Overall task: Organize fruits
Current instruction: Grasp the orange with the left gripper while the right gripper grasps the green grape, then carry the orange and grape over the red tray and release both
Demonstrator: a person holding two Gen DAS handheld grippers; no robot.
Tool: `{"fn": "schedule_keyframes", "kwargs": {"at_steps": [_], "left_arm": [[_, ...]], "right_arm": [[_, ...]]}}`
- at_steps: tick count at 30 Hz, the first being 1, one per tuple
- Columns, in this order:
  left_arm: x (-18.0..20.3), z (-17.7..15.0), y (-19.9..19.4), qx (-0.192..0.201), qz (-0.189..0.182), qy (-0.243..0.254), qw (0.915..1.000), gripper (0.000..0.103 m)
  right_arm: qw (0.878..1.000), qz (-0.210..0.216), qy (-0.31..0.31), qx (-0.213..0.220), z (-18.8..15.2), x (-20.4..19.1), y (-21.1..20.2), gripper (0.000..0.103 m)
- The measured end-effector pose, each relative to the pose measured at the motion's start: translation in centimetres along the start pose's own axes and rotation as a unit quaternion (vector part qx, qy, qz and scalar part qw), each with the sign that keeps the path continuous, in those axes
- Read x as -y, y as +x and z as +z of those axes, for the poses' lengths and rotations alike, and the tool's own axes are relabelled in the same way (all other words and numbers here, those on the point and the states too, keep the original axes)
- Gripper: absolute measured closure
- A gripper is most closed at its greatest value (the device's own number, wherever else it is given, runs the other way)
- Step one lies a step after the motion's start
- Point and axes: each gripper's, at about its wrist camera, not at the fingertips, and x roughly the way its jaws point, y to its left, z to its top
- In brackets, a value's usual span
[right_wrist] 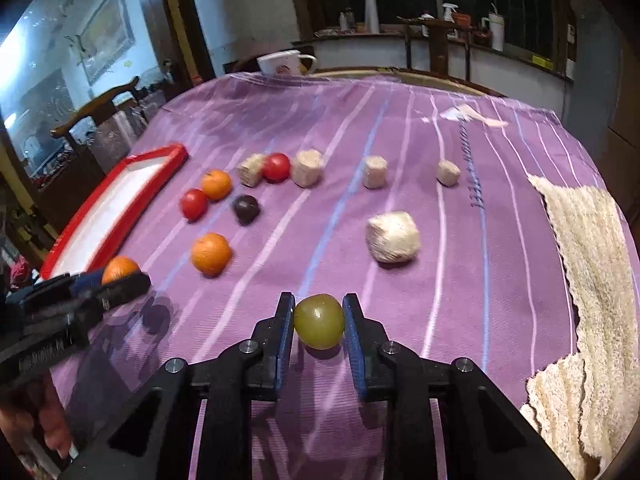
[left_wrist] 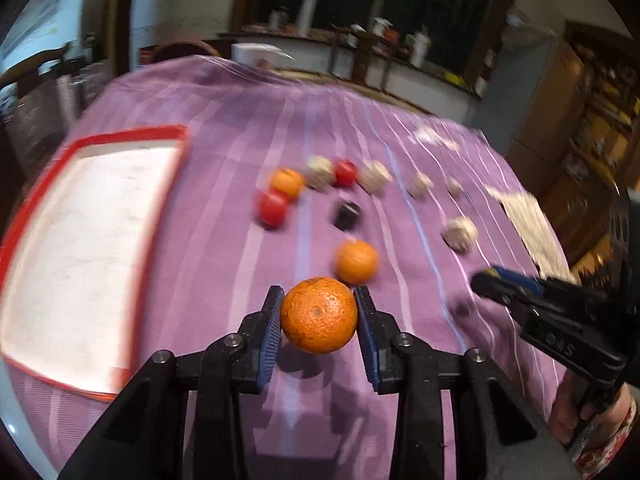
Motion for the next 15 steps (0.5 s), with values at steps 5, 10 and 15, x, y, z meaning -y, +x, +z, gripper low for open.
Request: {"fn": "schedule_keyframes", "kwargs": {"at_steps": [5,10,15], "left_arm": [[-7.0,1.4,-3.5,0.036,0.059,-0.068,0.9953,0.069],[-14.8,1.1,-5.8,0.053,0.139,-0.143,0.9785,0.069],[-18.9,0.1,-5.9,0.045,0.17,-0.177,0.9683,0.069]], "right_arm": [[0.998,0.053,-0.025,0.003,2.1,-4.0,-0.4,0.076],[0.989,0.126,-0.073,-0.004,3.9,-11.1,0.5,0.076],[0.975,0.174,-0.137,-0.017,4.2,-19.5,3.4,0.076]]}}
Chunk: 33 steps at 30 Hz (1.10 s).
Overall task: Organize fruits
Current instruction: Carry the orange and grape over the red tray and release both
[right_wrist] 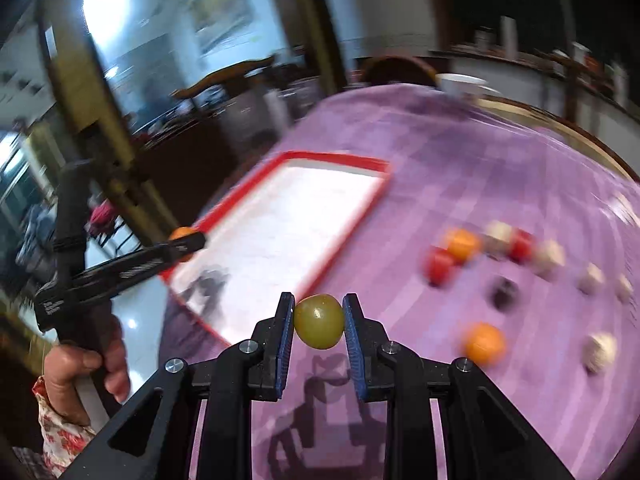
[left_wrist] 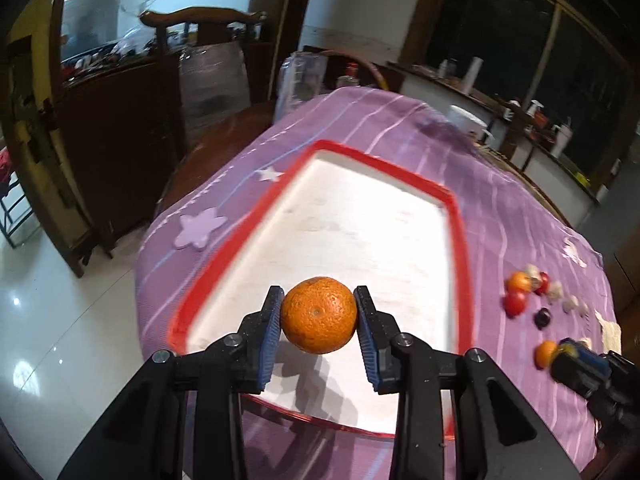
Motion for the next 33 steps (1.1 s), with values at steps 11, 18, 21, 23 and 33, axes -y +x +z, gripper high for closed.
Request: {"fn": "schedule_keyframes", "kwargs": {"at_steps": [11,18,21,23,33], "left_arm": [[-1.7,-0.1,3.0,-0.026,-0.004,-0.003,0.9996,0.069],[-2.8,0.2,3.0,-0.021,-0.033,-0.034,0.9986,0.053],[-3.0,0.5,2.4,-0.013,-0.044,-0.048,0.9978,0.048],[-3.1,0.6,1.8,-0.006,-0.042,-0.053,0.9977,0.046],[-1.0,0.0,-1.8,0.031,-0.017,-0.04,0.9986,0.031]], "right_arm": [[0.997,0.002,-0.057,-0.045,0.2,-4.4,8.9,0.075],[0.996,0.004,-0.069,-0.054,0.0,-5.2,9.8,0.074],[0.997,0.0,-0.067,-0.048,0.2,-5.2,9.3,0.074],[0.998,-0.003,-0.054,-0.035,0.3,-4.7,8.2,0.074],[0.993,0.027,0.114,-0.013,-2.2,2.3,0.8,0.074]]}}
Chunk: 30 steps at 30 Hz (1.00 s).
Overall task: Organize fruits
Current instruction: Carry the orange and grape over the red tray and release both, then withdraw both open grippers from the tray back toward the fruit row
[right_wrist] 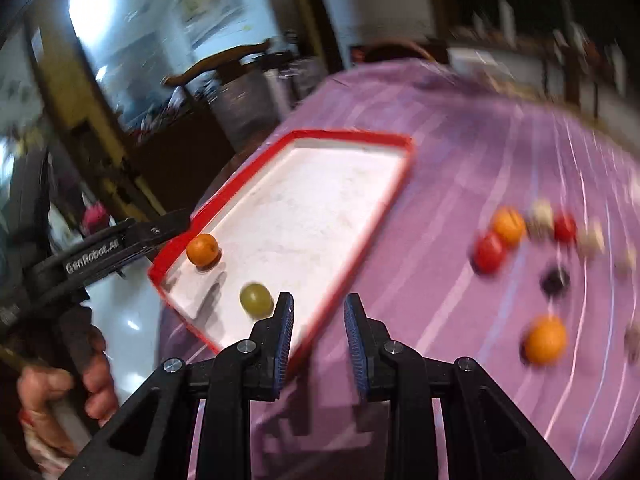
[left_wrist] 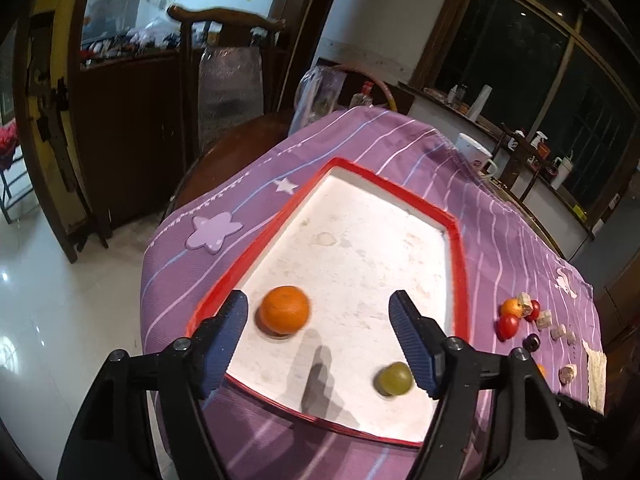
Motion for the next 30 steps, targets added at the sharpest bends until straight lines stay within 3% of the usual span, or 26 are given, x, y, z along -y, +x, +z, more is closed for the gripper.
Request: {"fn": "schedule_keyframes", "kwargs": {"at_steps": [4,7,11,16,19,22,24,26,28,30], "left_arm": [[2.0,-0.4,-1.4,0.013,-0.006,0.019,0.9997,0.031],[3.6,-0.5,-2.6,0.022,-0.008,0.039,0.999,0.031],[5.1,0.1,-5.6,0.047,-0.02,0.069,0.9963,0.031],[6.6,2.1,-11.6,0.108,-0.004,0.133,0.9851,0.031],[8.1,3.3,-15.3,0.164,0.059,0.211,0.9617,0.031],[9.0,4.8,-18.2,0.203,0.106,0.252,0.9402,0.031],[9.6,6.1,-20.1,0.221,0.117,0.263,0.9317,0.03],[10.4,6.9,-21.2,0.233,0.121,0.274,0.9252,0.021],[11.4,7.1,-21.3,0.234,0.124,0.286,0.921,0.018],[12.6,6.3,-20.2,0.222,0.111,0.294,0.9229,0.018]], "right_arm": [[0.989,0.099,0.113,-0.014,-1.4,3.3,-3.4,0.073],[0.988,0.108,0.108,-0.021,-1.7,3.4,-5.9,0.073],[0.998,0.026,0.047,0.018,-0.8,2.5,-11.1,0.073],[0.995,-0.06,0.012,0.083,2.0,2.5,-19.8,0.073],[0.987,-0.105,0.007,0.12,4.5,2.2,-25.8,0.073],[0.979,-0.15,0.008,0.14,7.4,1.4,-32.0,0.073],[0.97,-0.191,0.002,0.153,9.4,0.7,-35.8,0.073],[0.959,-0.226,0.0,0.17,11.5,0.1,-39.4,0.071],[0.956,-0.231,0.002,0.182,12.4,0.1,-41.3,0.054],[0.955,-0.227,0.005,0.19,12.2,1.1,-41.4,0.036]]}}
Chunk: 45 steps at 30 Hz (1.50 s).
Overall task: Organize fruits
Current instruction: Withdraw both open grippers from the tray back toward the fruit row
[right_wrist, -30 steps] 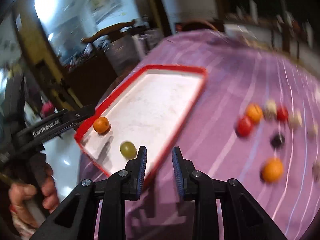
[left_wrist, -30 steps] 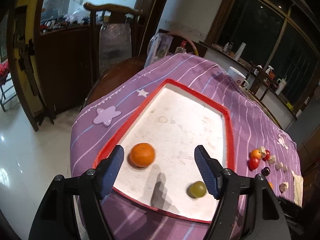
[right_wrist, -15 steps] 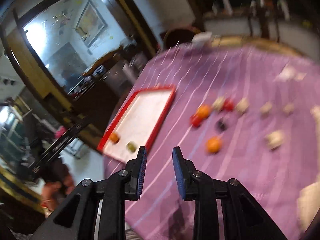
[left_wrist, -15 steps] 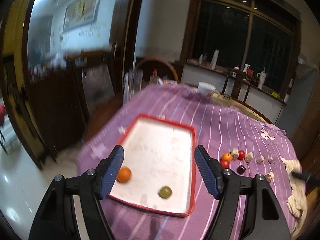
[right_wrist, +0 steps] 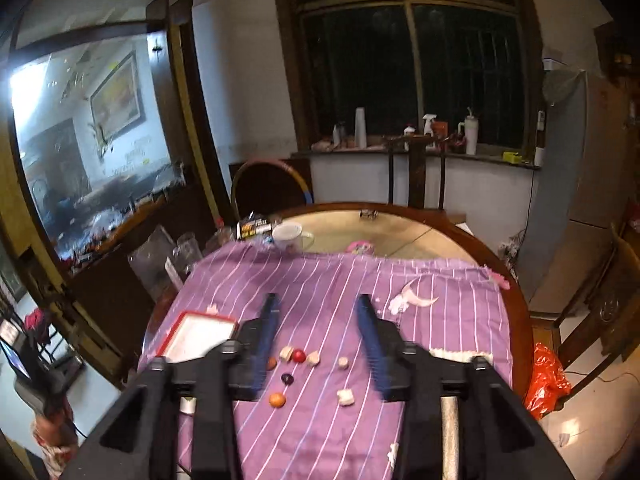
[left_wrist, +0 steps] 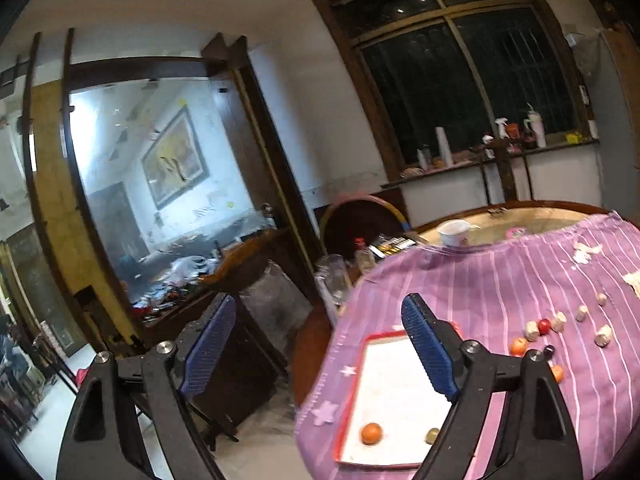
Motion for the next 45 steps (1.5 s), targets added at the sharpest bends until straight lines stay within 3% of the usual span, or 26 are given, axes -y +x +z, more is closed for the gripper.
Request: {"fn": "schedule_keyframes", "kwargs": {"at_steps": [3,5,7,8,11,16,18,19,20,23,24,26,30,33,36,38,41,45], "left_arm": [[3.0,-1.4,1.9,-0.034,-0.055,-0.002,0.9979,0.018],[5.1,-2.7,4.2,-0.071,-0.1,-0.014,0.9923,0.018],[7.1,-3.9,7.1,-0.117,-0.158,-0.04,0.9797,0.018],[8.1,-4.6,8.8,-0.141,-0.193,-0.057,0.9694,0.018],[10.1,-6.2,12.1,-0.181,-0.247,-0.085,0.9483,0.018],[12.5,-8.3,15.5,-0.231,-0.283,-0.112,0.9242,0.017],[12.9,-9.1,16.4,-0.258,-0.294,-0.117,0.9129,0.017],[13.1,-9.4,16.6,-0.265,-0.294,-0.113,0.9115,0.017],[13.3,-9.5,16.8,-0.267,-0.291,-0.103,0.9128,0.017],[14.4,-9.6,17.1,-0.246,-0.218,-0.088,0.9403,0.017],[14.8,-9.6,17.2,-0.242,-0.209,-0.092,0.9429,0.017],[16.1,-10.1,17.5,-0.243,-0.194,-0.11,0.9441,0.017],[18.9,-10.6,17.7,-0.253,-0.196,-0.165,0.9327,0.017],[20.4,-9.9,17.2,-0.262,-0.216,-0.163,0.9264,0.017],[21.0,-8.9,15.6,-0.248,-0.208,-0.144,0.9352,0.017],[20.8,-8.5,14.4,-0.236,-0.207,-0.132,0.9401,0.017],[19.9,-8.2,12.1,-0.215,-0.179,-0.105,0.9542,0.017],[17.3,-8.6,9.4,-0.203,-0.163,-0.093,0.9609,0.017]], "right_arm": [[1.0,0.009,0.001,-0.023,-3.2,1.0,3.9,0.034],[0.997,0.031,0.015,-0.067,-6.8,1.6,8.2,0.034],[0.991,0.053,0.033,-0.117,-10.3,2.2,12.7,0.034],[0.989,0.057,0.039,-0.131,-11.9,2.5,14.1,0.034],[0.984,0.049,0.064,-0.162,-15.7,3.5,18.9,0.034],[0.979,-0.013,0.13,-0.156,-21.1,6.7,24.3,0.034],[0.977,-0.008,0.16,-0.143,-22.7,8.3,25.1,0.034],[0.976,-0.006,0.168,-0.139,-23.2,8.6,25.4,0.034],[0.975,-0.005,0.18,-0.134,-24.0,9.2,25.9,0.034],[0.977,-0.003,0.171,-0.126,-25.0,9.6,26.4,0.034],[0.979,-0.001,0.162,-0.125,-25.2,9.6,26.5,0.034],[0.979,0.012,0.159,-0.125,-25.3,10.0,26.6,0.034],[0.979,0.027,0.138,-0.145,-25.3,10.5,25.9,0.034],[0.989,0.002,0.078,-0.124,-25.2,9.7,24.5,0.034],[0.995,-0.021,0.042,-0.092,-25.5,9.0,22.7,0.034],[0.995,-0.018,0.05,-0.086,-25.8,8.8,21.9,0.034],[0.994,0.003,0.067,-0.091,-26.4,8.2,20.8,0.034],[0.995,-0.004,0.052,-0.08,-26.7,5.5,18.5,0.034]]}}
